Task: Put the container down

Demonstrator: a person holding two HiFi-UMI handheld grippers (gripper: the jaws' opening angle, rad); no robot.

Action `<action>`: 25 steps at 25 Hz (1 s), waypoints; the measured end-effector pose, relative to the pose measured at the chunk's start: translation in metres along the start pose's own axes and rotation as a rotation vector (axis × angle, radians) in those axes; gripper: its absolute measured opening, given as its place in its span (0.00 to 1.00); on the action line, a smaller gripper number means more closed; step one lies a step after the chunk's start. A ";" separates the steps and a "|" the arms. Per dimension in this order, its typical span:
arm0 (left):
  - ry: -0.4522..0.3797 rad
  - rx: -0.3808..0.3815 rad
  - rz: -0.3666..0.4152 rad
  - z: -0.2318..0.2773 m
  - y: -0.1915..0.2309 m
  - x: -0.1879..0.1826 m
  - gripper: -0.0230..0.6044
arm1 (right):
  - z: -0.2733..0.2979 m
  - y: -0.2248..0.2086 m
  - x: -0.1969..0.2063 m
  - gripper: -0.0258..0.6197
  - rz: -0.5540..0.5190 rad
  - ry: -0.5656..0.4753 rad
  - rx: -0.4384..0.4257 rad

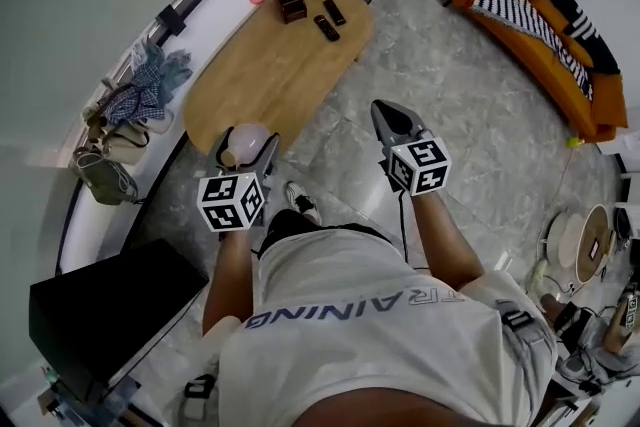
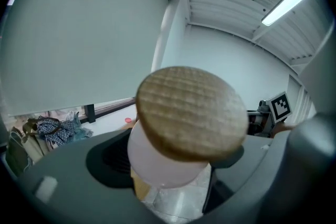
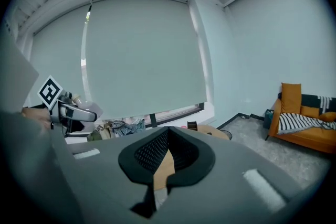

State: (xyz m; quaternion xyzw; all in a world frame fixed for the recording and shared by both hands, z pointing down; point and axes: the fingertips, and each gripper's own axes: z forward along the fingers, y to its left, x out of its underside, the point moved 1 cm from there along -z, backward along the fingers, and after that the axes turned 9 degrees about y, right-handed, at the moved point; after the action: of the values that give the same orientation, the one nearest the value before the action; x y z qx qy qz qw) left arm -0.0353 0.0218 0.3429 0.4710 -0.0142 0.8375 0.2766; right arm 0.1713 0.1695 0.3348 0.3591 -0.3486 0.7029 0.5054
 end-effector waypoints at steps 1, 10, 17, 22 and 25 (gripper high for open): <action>0.004 -0.010 -0.007 0.006 0.013 -0.006 0.68 | 0.016 0.002 -0.009 0.07 -0.004 0.003 -0.010; 0.012 -0.119 -0.085 0.035 0.093 -0.038 0.68 | 0.131 0.026 -0.060 0.07 -0.078 0.067 -0.156; 0.037 -0.260 -0.215 0.066 0.124 -0.034 0.68 | 0.225 0.023 -0.076 0.07 -0.140 0.157 -0.351; 0.056 -0.390 -0.316 0.103 0.126 -0.028 0.68 | 0.289 0.000 -0.083 0.07 -0.216 0.225 -0.483; 0.049 -0.457 -0.362 0.130 0.129 -0.029 0.68 | 0.326 -0.018 -0.082 0.07 -0.259 0.266 -0.530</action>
State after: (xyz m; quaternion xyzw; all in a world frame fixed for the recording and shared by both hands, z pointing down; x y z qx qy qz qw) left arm 0.0162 -0.1374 0.4229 0.3711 -0.1116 0.7608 0.5207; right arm 0.2577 -0.1420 0.4293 0.1617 -0.4018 0.5581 0.7077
